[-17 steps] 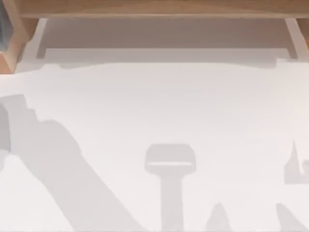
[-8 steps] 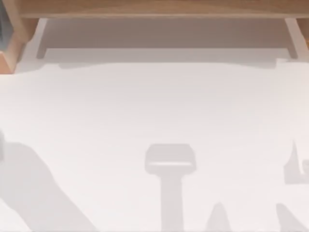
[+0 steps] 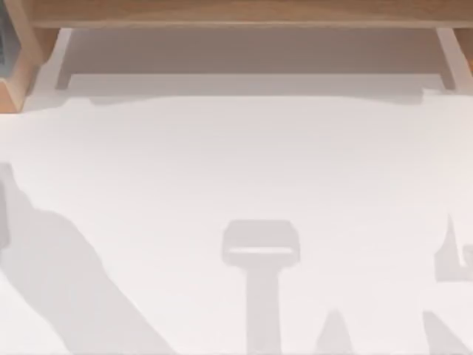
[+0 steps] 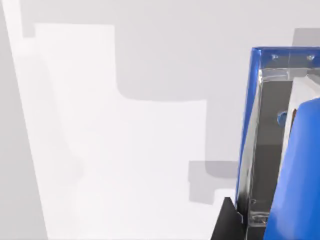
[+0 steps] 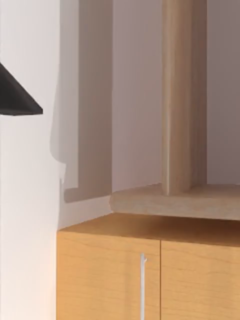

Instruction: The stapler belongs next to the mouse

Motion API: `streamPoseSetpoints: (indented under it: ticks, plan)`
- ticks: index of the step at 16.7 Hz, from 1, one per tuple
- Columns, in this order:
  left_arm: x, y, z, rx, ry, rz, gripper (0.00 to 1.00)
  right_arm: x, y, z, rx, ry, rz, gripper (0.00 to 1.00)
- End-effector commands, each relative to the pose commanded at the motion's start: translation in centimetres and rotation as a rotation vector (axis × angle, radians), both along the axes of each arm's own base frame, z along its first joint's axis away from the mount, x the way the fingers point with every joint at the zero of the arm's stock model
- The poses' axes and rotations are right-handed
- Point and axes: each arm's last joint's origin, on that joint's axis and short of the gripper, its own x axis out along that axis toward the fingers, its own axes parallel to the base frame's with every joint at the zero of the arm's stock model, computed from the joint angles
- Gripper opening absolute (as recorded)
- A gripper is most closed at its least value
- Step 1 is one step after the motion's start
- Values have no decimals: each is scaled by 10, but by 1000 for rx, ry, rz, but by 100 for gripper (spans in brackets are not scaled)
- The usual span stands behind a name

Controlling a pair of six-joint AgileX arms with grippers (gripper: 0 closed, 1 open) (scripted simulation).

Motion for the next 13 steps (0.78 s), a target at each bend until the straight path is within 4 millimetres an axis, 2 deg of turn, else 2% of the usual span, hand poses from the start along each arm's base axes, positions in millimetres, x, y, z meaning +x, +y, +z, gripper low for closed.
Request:
streamPoseSetpoints:
  ticks: [7,10,13]
  plan:
    - [3,-17,-7,-24,-11,-73,0,0,0,0,0,0,0,100]
    - [3,-17,-3,-19,-34,-78,0,0,0,0,0,0,0,100]
    - [0,-9,-3,-3,-27,-40,0,0,0,0,0,0,0,100]
